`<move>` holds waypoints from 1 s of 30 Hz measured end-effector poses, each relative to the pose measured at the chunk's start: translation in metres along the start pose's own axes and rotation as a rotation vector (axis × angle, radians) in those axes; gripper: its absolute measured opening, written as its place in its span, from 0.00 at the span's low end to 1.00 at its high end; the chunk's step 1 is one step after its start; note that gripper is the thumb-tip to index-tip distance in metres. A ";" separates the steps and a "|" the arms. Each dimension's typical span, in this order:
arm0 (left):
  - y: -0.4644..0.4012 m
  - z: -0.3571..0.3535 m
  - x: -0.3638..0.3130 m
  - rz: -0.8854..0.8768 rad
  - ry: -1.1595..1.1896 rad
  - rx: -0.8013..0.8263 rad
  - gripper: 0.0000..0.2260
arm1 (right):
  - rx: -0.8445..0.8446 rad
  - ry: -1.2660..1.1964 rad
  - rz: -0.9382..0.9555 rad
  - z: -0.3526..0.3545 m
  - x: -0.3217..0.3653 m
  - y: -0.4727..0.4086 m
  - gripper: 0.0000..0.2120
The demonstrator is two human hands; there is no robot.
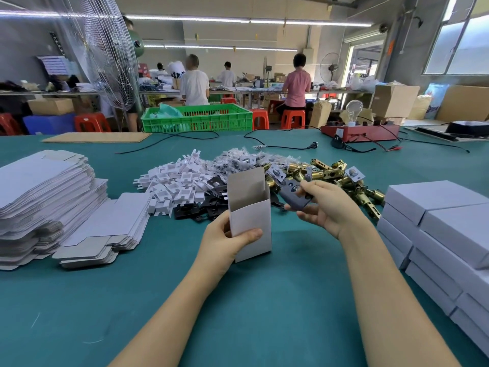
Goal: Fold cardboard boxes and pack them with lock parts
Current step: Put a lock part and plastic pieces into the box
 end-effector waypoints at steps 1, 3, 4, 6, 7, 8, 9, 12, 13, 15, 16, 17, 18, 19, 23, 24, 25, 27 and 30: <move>0.000 0.000 0.000 0.001 0.001 0.000 0.16 | -0.003 0.053 0.027 0.001 0.006 0.002 0.09; 0.000 0.000 0.000 0.001 0.007 0.003 0.16 | -0.022 0.175 0.085 0.002 0.021 0.006 0.08; 0.000 -0.001 0.000 0.001 0.010 0.005 0.16 | -0.031 0.204 0.113 0.001 0.029 0.009 0.07; 0.000 -0.002 0.000 -0.002 0.011 0.010 0.16 | -0.025 0.194 0.160 -0.003 0.047 0.014 0.04; 0.000 -0.002 -0.001 -0.004 0.011 0.013 0.16 | -0.016 0.186 0.181 -0.005 0.055 0.018 0.04; 0.000 -0.002 -0.001 -0.006 0.014 0.015 0.16 | -0.005 0.192 0.197 -0.007 0.062 0.021 0.05; 0.000 -0.002 -0.001 -0.007 0.017 0.017 0.16 | 0.008 0.212 0.204 -0.009 0.067 0.024 0.06; 0.000 -0.003 -0.002 -0.010 0.026 0.025 0.16 | 0.063 0.311 0.179 -0.012 0.074 0.032 0.07; 0.000 -0.003 -0.002 -0.011 0.028 0.027 0.16 | 0.083 0.337 0.167 -0.012 0.075 0.033 0.08; 0.000 -0.003 -0.001 -0.012 0.031 0.028 0.16 | 0.103 0.372 0.138 -0.011 0.072 0.034 0.13; 0.000 -0.003 -0.001 -0.011 0.033 0.029 0.16 | 0.094 0.387 0.126 -0.010 0.071 0.034 0.15; 0.000 -0.003 -0.001 -0.011 0.035 0.029 0.16 | 0.076 0.404 0.125 -0.008 0.071 0.034 0.16; 0.000 -0.003 -0.001 -0.011 0.038 0.029 0.16 | 0.052 0.422 0.137 -0.006 0.073 0.034 0.15; 0.000 -0.003 0.000 -0.010 0.041 0.030 0.16 | 0.029 0.440 0.155 -0.004 0.076 0.034 0.14; 0.000 -0.003 0.000 -0.004 0.042 0.033 0.16 | -0.048 0.427 0.225 -0.002 0.087 0.036 0.06; 0.000 -0.003 0.000 -0.004 0.041 0.036 0.16 | -0.077 0.435 0.255 -0.001 0.091 0.038 0.06; 0.001 -0.003 -0.001 -0.007 0.039 0.040 0.16 | -0.098 0.450 0.296 -0.001 0.095 0.040 0.05; 0.001 -0.005 -0.003 -0.015 0.031 0.055 0.17 | -0.082 0.465 0.381 -0.007 0.104 0.045 0.07; 0.003 -0.008 -0.006 -0.021 0.008 0.094 0.19 | -0.034 0.587 0.433 -0.020 0.115 0.052 0.08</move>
Point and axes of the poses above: each hand's wrist, its own y-axis away from the middle knuckle, its own z-axis out of the back of the hand, x = y × z, the point moved 9 cm from there along -y, towards the middle knuckle, and after that the axes turned 4 degrees about x, right-handed, at the moved point
